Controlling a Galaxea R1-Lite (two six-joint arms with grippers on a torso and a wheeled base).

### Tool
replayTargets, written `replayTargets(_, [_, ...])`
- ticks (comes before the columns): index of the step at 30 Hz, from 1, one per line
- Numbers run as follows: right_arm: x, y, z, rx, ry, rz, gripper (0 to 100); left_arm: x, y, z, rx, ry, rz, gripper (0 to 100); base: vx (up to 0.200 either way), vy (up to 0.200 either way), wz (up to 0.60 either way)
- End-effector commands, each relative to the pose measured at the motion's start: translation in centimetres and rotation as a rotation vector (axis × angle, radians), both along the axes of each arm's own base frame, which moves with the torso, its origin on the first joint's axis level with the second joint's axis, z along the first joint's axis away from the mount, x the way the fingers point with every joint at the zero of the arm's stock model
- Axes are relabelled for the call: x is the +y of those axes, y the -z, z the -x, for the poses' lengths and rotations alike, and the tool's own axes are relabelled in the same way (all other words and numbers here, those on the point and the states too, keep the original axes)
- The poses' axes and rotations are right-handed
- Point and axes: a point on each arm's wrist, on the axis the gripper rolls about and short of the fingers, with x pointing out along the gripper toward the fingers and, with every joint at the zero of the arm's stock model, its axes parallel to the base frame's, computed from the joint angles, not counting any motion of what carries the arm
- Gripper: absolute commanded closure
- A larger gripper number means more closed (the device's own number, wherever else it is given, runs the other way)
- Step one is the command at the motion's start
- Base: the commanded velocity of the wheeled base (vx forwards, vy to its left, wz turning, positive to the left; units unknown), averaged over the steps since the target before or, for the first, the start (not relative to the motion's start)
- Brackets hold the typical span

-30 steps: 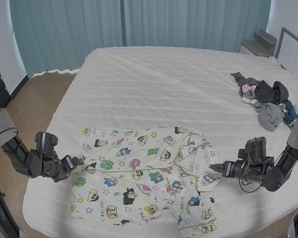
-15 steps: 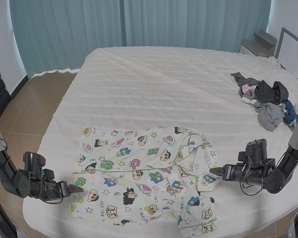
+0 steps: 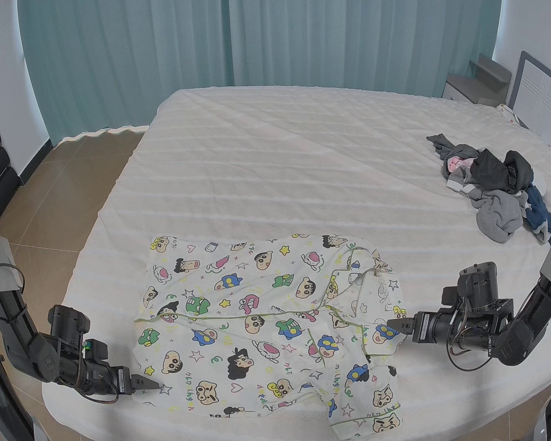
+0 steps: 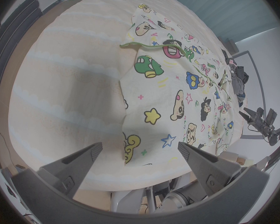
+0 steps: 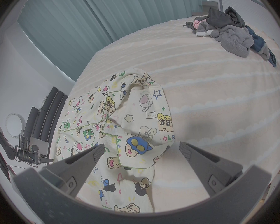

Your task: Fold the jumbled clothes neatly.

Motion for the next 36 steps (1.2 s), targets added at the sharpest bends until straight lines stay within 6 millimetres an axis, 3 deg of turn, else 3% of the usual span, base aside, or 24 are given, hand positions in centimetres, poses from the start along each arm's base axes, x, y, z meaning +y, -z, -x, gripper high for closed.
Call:
replayTargets(1, [0.0, 0.0, 0.1, -0.001, -0.003, 0.000, 0, -0.4, 0.3, -0.1, 0.013, 0.019, -0.001, 0, 0.000, 0.000, 0.00])
replayTargets(11, [0.2, -0.1, 0.2, -0.001, -0.009, 0.000, 0, -1.6, 1.3, -1.2, -0.024, 0.060, -0.043, 0, 0.000, 0.000, 0.00])
replayTargets(12, [0.2, -0.1, 0.2, -0.003, -0.008, 0.000, 0, -1.7, 1.4, -1.2, -0.024, 0.060, -0.055, 100, 0.000, 0.000, 0.00])
replayTargets(25, [0.1, 0.3, 0.4, 0.016, -0.007, 0.007, 0, -1.6, 1.3, 1.0, 0.004, 0.060, -0.074, 100, 0.000, 0.000, 0.00])
replayTargets(36, [-1.2, 1.5, -1.8, 0.032, 0.060, 0.010, 0, 0.5, 1.2, 4.0, 0.026, 0.091, -0.167, 100, 0.000, 0.000, 0.00])
